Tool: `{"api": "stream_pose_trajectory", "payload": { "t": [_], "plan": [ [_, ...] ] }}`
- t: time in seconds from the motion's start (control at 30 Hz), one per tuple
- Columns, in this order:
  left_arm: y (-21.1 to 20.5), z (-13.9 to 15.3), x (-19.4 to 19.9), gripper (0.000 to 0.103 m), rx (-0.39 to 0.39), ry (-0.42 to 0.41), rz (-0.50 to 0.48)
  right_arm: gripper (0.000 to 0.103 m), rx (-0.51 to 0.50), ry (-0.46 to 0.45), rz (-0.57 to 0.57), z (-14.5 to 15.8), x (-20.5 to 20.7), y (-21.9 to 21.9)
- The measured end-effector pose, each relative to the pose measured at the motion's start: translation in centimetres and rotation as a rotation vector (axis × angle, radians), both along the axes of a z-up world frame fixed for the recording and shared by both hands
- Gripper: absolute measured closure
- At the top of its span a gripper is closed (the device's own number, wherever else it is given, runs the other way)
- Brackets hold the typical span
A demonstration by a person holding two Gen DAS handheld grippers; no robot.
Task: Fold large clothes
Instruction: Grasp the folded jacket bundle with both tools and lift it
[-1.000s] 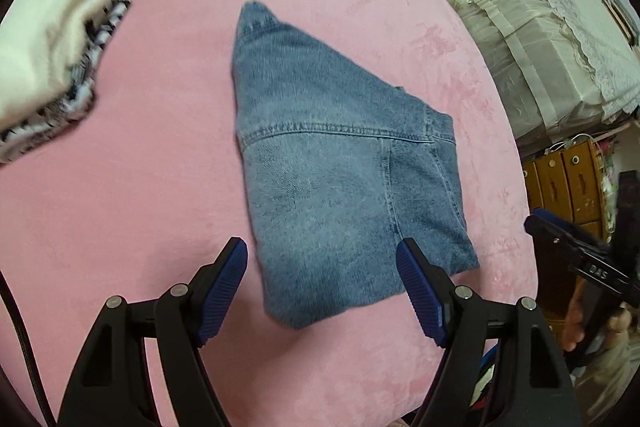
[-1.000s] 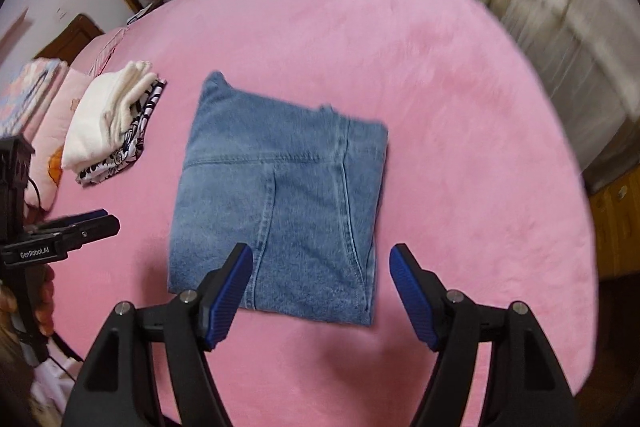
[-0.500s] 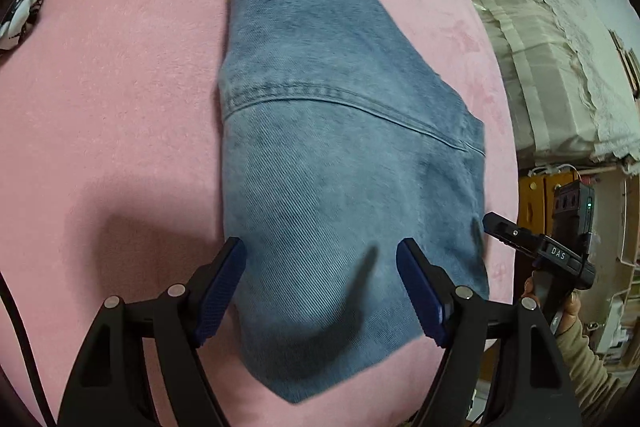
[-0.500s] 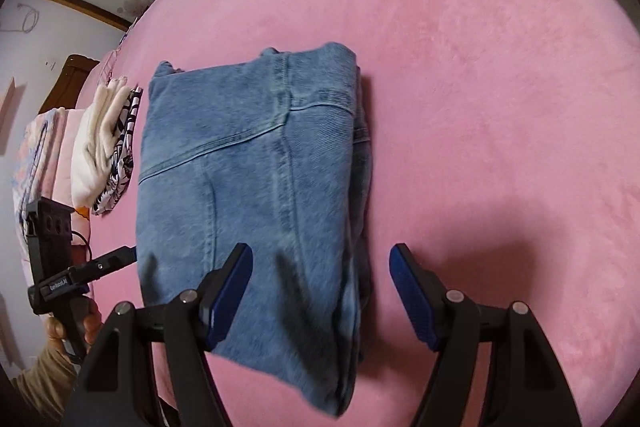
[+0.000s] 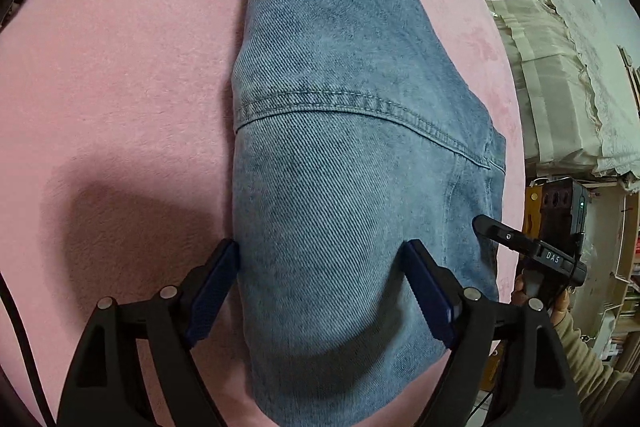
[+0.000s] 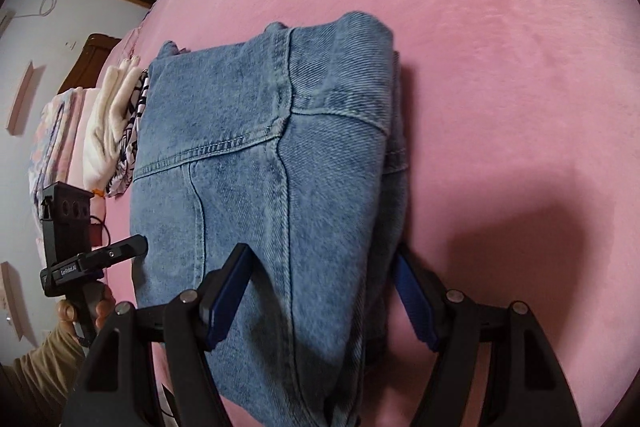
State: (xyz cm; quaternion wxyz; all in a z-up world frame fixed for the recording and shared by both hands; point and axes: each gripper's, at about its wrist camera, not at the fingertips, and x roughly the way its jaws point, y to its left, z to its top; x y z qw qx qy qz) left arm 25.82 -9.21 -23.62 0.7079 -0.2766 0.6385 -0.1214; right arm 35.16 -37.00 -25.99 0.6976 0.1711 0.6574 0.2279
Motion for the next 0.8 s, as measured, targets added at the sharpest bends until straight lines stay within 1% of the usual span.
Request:
{"api": "stream_pose_trajectory", "payload": {
  "t": [0.2, 0.37, 0.47, 0.57, 0.67, 0.73, 0.77, 0.8],
  "plan": [
    [-0.8, -0.9, 0.7, 0.016, -0.012, 0.011, 0.004, 0.032, 0.026, -0.007, 0.040, -0.7, 0.7, 0.5],
    [-1.6, -1.5, 1.4, 0.010, -0.007, 0.022, -0.004, 0.032, 0.048, -0.015, 0.042, -1.2, 1.3, 1.2],
    [-2.2, -1.9, 1.8, 0.005, 0.011, 0.039, -0.010, 0.032, 0.061, -0.019, 0.030, -1.4, 1.6, 1.5],
    [-3.1, -2.0, 2.3, 0.001, 0.045, 0.058, -0.012, 0.032, 0.064, -0.017, 0.016, -1.5, 1.8, 1.7],
    [-4.2, -1.9, 2.7, 0.001, 0.106, 0.064, -0.020, 0.039, 0.059, -0.016, 0.015, -1.5, 1.9, 1.8],
    [-4.7, -1.8, 2.6, 0.001, 0.138, 0.053, -0.022, 0.053, 0.063, -0.011, 0.017, -1.5, 1.9, 1.8],
    [-4.9, -1.7, 2.5, 0.004, 0.148, 0.048, -0.020, 0.055, 0.066, -0.006, 0.015, -1.3, 2.0, 1.8],
    [-5.1, -1.6, 2.4, 0.006, 0.157, 0.040, -0.014, 0.061, 0.066, -0.005, 0.013, -1.3, 2.0, 1.7]
  ]
}}
